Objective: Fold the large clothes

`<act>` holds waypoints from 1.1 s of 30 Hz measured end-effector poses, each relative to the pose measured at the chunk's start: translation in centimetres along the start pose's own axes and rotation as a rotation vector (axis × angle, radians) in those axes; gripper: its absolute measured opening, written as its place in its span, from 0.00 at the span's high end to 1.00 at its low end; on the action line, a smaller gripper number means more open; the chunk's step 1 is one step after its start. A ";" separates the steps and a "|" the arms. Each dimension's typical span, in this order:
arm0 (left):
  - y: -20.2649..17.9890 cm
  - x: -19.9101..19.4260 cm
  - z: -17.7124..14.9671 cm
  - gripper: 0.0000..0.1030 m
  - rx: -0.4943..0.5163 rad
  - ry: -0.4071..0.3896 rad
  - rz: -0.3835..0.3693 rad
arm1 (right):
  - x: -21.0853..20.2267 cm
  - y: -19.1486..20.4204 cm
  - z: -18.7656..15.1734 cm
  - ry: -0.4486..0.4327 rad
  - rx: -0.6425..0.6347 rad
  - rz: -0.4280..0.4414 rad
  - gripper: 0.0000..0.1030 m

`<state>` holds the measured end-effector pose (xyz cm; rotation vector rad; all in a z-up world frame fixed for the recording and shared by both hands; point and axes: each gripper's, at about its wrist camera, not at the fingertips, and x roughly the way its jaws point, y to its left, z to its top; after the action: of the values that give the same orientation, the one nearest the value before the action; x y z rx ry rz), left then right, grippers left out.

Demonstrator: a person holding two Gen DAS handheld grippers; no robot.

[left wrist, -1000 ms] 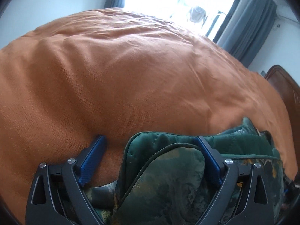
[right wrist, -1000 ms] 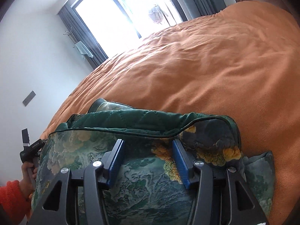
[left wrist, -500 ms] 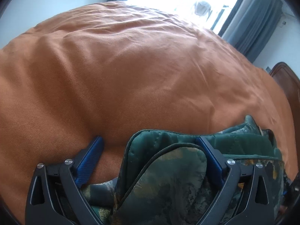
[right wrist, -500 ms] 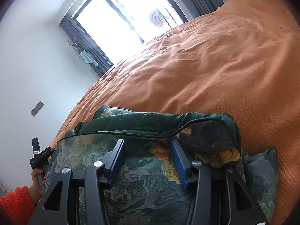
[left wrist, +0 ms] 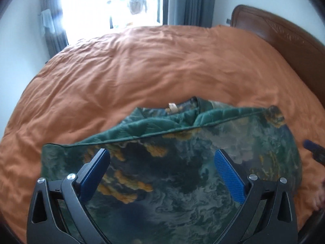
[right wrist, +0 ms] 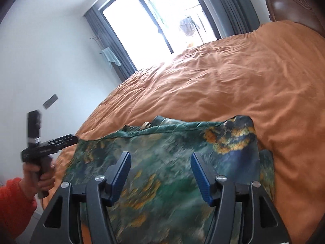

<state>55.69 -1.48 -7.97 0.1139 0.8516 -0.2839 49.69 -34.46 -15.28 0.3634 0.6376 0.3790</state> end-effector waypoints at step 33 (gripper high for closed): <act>-11.8 -6.1 -20.8 0.01 0.038 0.042 0.086 | -9.4 0.5 -19.6 0.016 0.047 -0.268 0.35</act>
<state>33.34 -7.17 -16.85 0.1918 0.8807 -0.2175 30.17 -34.09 -24.93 0.3152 0.7021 0.1112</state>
